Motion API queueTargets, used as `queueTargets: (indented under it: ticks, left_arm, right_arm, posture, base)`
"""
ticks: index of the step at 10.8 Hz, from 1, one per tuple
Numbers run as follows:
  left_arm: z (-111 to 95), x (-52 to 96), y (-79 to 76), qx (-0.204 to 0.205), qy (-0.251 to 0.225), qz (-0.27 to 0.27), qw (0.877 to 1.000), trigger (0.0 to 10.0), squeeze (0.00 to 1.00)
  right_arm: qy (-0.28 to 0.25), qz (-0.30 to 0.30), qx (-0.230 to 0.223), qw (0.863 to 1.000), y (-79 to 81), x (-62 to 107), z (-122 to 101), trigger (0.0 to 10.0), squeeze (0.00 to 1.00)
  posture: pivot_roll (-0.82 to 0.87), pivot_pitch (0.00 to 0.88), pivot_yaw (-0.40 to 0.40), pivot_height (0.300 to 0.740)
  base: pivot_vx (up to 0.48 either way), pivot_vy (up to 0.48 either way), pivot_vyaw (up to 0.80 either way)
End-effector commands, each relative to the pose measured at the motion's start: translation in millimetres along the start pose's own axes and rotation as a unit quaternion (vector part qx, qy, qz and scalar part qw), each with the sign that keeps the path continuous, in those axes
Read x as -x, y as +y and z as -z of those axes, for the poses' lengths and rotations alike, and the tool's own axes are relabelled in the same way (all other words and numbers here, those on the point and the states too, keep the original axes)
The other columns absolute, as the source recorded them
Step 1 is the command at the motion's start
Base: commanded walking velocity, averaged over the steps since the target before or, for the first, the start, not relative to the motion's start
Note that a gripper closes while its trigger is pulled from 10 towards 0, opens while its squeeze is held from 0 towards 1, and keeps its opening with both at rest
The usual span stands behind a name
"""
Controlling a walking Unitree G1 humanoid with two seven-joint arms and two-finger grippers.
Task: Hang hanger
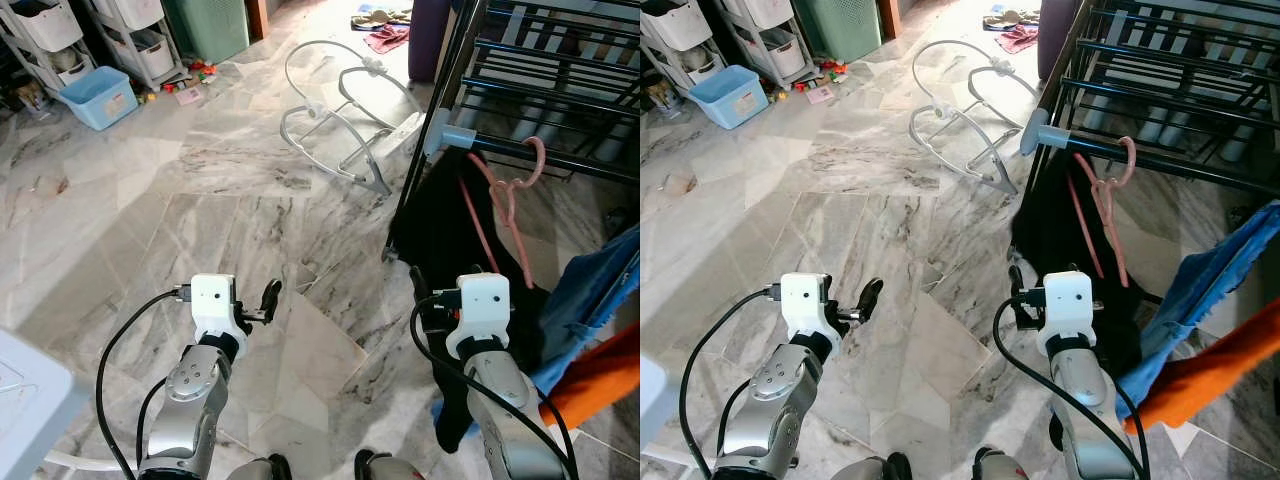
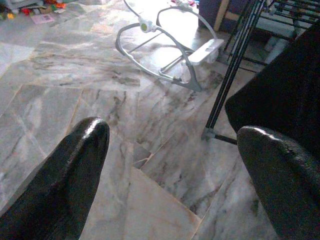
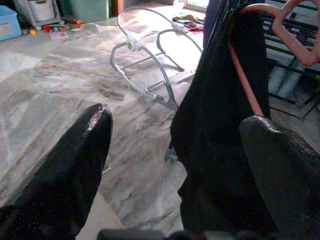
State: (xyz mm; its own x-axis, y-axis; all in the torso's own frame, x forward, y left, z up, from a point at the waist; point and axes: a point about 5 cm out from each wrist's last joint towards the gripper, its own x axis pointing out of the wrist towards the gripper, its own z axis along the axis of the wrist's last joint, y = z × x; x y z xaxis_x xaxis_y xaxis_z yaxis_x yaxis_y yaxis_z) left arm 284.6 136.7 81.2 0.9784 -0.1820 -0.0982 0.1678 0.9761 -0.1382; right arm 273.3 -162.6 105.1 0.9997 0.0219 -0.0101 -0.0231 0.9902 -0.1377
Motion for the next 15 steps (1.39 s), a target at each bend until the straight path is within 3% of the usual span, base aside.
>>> queueTargets:
  ticks: [1,6,7,8,15]
  left_arm:
    - [6,3.2,3.2,-0.002,0.015,-0.002,1.0,10.0,0.0]
    - [6,3.2,3.2,-0.002,0.015,-0.002,1.0,10.0,0.0]
    - [3,12.4,14.8,-0.049,0.008,-0.021,0.999,10.0,0.0]
    - [2,16.1,16.8,-0.072,0.005,-0.023,0.997,10.0,0.0]
    - [-3,1.8,17.7,-0.052,-0.001,-0.024,0.998,10.0,0.0]
  right_arm:
    - [0.0,0.005,-0.002,1.0,-0.7,2.4,0,10.0,0.0]
    - [0.0,0.005,-0.002,1.0,-0.7,2.4,0,10.0,0.0]
    - [0.006,0.006,-0.025,1.0,-1.4,-5.1,3,10.0,0.0]
    - [0.012,0.009,-0.035,0.999,-1.6,-5.5,7,10.0,0.0]
    - [0.009,0.023,-0.048,0.999,-6.2,-7.1,7,10.0,0.0]
  posture:
    - [-0.18,0.185,0.066,0.74]
    - [-0.18,0.185,0.066,0.74]
    - [-0.14,0.179,0.1,0.74]
    - [-0.14,0.18,0.099,0.74]
    - [-0.16,0.159,0.097,0.74]
  base:
    - [0.0,0.0,0.0]
    - [0.0,0.0,0.0]
    - [0.0,0.0,0.0]
    - [0.0,0.0,0.0]
    - [0.0,0.0,-0.11]
